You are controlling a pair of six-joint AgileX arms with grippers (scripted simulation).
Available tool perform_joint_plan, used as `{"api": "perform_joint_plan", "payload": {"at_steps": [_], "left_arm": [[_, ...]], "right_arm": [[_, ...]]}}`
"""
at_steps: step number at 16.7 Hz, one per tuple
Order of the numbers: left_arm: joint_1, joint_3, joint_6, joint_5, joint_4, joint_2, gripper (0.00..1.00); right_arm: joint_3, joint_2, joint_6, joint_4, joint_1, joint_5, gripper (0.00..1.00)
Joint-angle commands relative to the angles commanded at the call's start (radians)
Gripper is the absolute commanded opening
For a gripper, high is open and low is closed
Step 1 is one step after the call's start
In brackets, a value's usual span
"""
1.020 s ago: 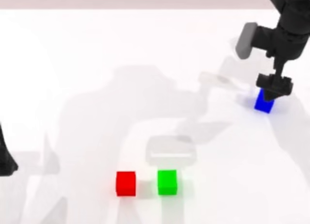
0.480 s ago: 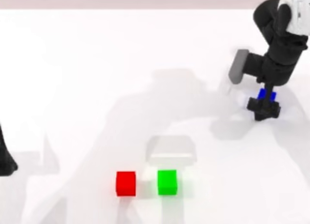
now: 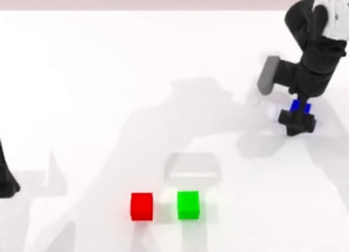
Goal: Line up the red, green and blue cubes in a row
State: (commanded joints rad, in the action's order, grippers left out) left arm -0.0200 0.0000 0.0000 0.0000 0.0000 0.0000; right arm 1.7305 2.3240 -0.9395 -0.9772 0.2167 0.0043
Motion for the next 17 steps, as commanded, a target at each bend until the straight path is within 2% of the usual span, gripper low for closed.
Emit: {"api": "perform_joint_plan", "payload": {"at_steps": [9,17], "left_arm": [[0.0,0.0,0.0,0.0,0.0,0.0,1.0],[0.0,0.0,0.0,0.0,0.0,0.0,1.0]], "right_arm": [[0.0,0.0,0.0,0.0,0.0,0.0,0.02],[0.0,0.0,0.0,0.0,0.0,0.0,0.0]]}}
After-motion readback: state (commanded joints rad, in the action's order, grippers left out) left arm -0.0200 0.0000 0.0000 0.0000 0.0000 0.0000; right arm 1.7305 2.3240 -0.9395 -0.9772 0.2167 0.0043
